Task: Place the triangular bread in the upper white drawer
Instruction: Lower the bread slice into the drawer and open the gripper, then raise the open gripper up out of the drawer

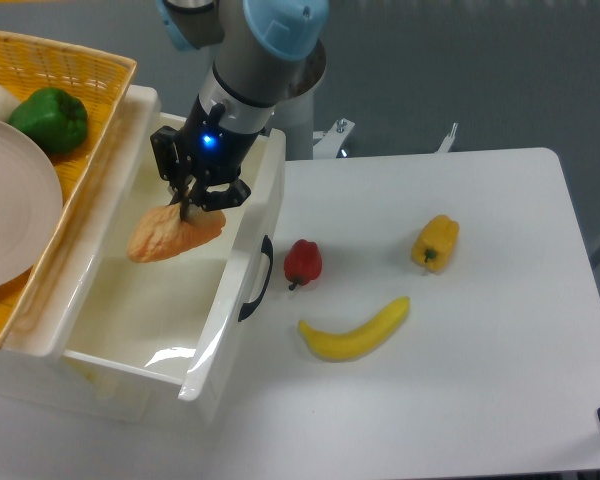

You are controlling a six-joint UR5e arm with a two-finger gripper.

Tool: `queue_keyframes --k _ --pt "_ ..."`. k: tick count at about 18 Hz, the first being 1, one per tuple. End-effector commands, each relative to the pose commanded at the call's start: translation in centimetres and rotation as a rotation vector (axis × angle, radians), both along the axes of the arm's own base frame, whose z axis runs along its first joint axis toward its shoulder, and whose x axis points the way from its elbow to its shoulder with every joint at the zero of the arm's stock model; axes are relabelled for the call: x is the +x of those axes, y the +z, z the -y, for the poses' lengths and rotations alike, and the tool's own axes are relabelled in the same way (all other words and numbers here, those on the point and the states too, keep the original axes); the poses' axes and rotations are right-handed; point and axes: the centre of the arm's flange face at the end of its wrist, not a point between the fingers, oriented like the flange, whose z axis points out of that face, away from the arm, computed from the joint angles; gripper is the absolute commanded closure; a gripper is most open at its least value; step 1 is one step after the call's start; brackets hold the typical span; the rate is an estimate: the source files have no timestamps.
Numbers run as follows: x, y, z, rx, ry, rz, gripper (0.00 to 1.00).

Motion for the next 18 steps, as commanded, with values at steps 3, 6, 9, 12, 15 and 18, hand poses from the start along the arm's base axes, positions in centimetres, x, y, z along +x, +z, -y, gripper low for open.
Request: queue_keyframes --k 3,6,9,12,15,18 --pt "-0.04 -0.33 -0.26 -0.002 -0.008 0.000 0.65" --pt "-0.15 -0.21 -0.32 0.007 -0.012 -0.014 0.25" --pt "-0.29 -0.10 -0.35 0.015 -0.011 -0.021 0.19" --pt "-0.29 0.11 -0.36 0.020 -0.011 -0.027 0.19" --pt "-0.44 0.28 -0.27 0.023 -0.008 -0.030 0.19" --pt "-0.53 0.31 -0.25 0.025 -0.006 -0.032 0.19"
